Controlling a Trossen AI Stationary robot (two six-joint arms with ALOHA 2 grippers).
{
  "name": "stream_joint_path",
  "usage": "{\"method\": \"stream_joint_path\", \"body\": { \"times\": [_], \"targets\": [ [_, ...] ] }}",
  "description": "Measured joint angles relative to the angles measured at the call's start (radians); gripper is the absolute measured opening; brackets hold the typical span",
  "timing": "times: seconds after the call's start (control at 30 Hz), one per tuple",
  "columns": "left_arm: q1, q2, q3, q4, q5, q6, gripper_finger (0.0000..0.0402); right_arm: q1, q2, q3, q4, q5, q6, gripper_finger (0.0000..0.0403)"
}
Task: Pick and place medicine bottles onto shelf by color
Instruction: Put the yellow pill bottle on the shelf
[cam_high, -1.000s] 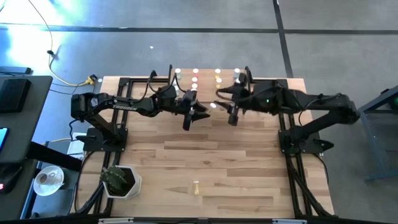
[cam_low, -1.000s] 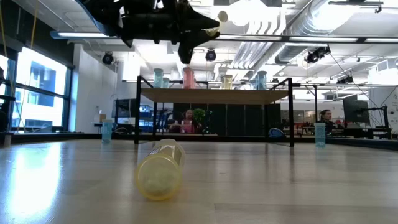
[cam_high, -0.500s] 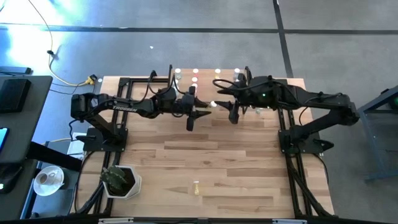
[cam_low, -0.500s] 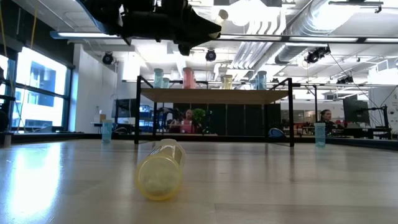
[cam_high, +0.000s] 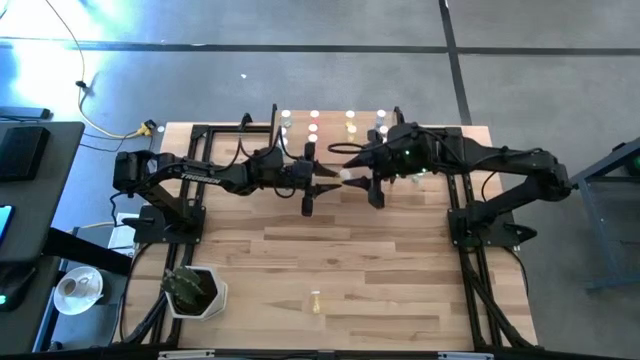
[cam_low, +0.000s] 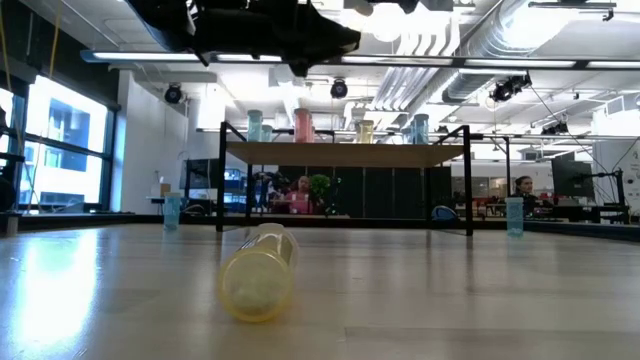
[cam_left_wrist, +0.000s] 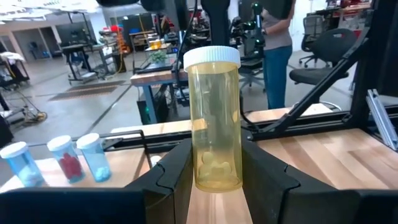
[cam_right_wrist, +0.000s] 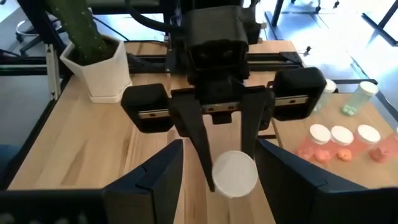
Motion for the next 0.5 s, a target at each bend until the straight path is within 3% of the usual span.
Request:
{"method": "stream_joint_path", "body": {
  "times": [0.5],
  "targets": [
    [-0.001,0.0,0.0,0.051,-0.001,0.002,0.011,0.0,0.019,-0.014,-0.005,0.047,0.004,0.019]
  ]
}}
